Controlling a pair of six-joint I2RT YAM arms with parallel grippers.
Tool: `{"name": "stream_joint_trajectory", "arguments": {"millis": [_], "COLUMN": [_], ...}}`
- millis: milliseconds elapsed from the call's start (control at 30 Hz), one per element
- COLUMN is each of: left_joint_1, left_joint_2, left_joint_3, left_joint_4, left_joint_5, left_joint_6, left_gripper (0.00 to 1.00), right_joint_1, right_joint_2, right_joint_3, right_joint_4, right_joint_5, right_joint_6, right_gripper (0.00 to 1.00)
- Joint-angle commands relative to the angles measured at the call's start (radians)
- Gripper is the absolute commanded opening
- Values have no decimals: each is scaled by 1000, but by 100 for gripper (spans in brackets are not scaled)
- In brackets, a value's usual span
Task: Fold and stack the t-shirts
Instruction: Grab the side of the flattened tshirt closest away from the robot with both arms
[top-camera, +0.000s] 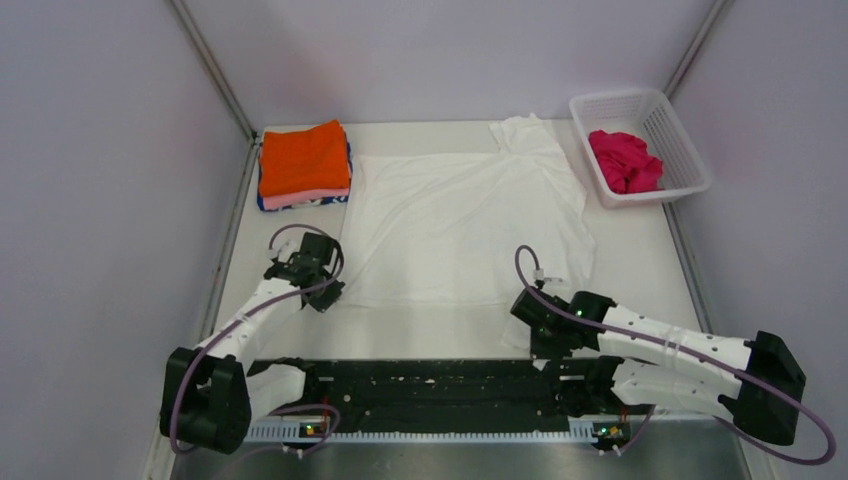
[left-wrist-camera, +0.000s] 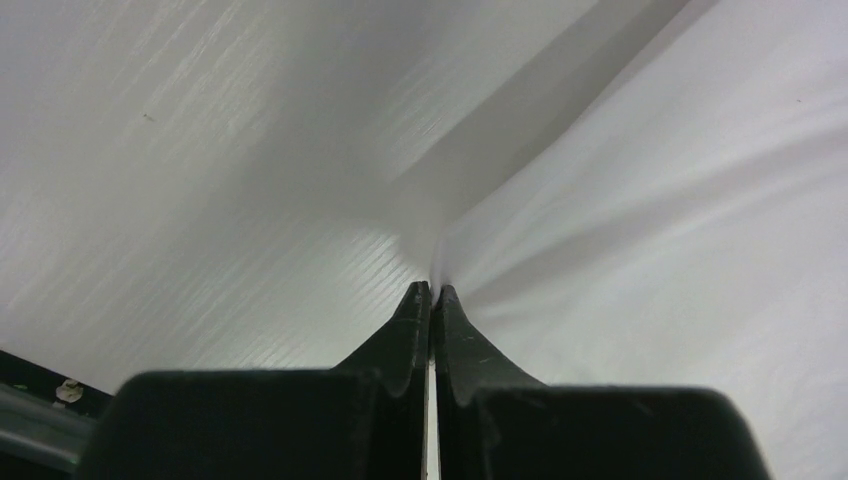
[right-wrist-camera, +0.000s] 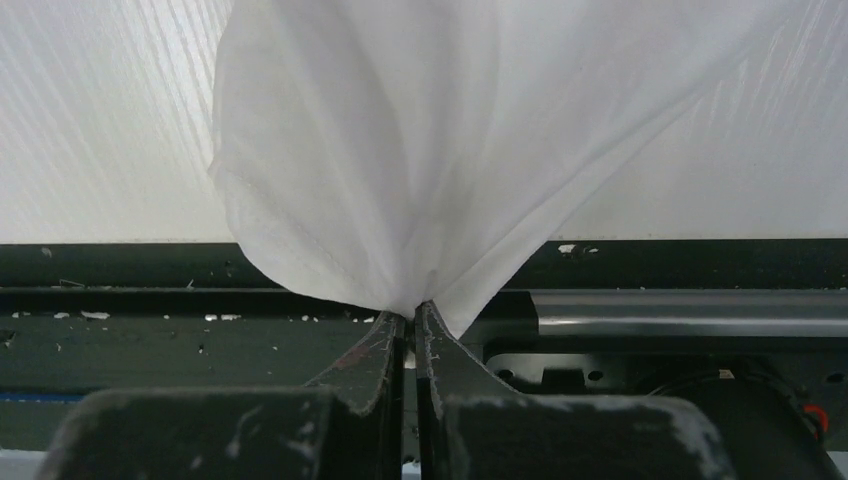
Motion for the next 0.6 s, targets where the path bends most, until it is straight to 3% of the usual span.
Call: {"name": "stream_joint_trajectory", "arguments": {"millis": [0, 167, 367, 567], "left_joint_1": [0, 0, 1, 25], "left_joint_2": [-62, -64, 7, 131], "left_joint_3": [-30, -28, 30, 163], "left_joint_4": [-71, 2, 83, 93], "left_joint_5": [19, 63, 76, 69], "left_joint_6": [3, -5, -24, 15], "left_gripper": [0, 0, 0, 0], "right_joint_1": [43, 9, -174, -327], "right_joint_2": [-16, 13, 38, 71], "right_joint_3": [47, 106, 160, 229], "right_joint_4": [-41, 33, 227, 276], "right_joint_5": [51, 150, 136, 153], "right_joint_6": [82, 7, -173, -289], "right_gripper": [0, 0, 0, 0]}}
